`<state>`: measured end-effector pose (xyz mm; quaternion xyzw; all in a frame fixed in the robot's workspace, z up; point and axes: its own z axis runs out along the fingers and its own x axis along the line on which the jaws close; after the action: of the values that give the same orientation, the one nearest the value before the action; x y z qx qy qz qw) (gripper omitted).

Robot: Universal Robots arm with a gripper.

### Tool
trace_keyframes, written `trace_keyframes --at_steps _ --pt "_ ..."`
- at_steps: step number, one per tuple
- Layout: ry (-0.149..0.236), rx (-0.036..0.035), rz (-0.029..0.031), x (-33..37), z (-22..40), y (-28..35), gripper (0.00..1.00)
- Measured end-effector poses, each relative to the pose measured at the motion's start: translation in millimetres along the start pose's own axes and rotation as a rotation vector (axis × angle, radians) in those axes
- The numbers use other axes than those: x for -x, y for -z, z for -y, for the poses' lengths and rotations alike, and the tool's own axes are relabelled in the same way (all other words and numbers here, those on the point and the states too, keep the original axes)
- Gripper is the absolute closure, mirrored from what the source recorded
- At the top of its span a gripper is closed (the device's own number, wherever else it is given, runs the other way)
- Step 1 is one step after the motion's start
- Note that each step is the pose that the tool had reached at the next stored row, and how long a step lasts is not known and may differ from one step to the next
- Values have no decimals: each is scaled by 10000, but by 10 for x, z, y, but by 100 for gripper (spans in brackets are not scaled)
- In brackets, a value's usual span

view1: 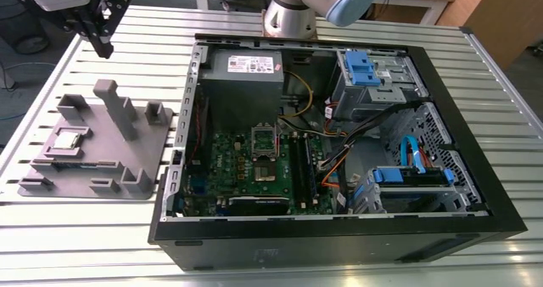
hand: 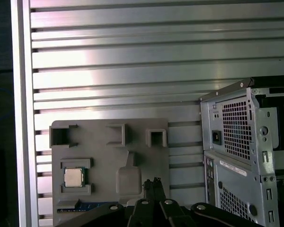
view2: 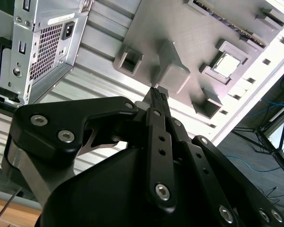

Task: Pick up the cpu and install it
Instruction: 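Reach for the cpu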

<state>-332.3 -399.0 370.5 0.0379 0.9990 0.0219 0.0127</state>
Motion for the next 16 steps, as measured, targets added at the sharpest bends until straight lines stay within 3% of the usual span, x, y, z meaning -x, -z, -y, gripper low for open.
trace_keyframes --at_steps 10,16 --pt "-1 0 0 -20 2 -12 89" --pt "-1 0 -1 -84 7 -26 89"
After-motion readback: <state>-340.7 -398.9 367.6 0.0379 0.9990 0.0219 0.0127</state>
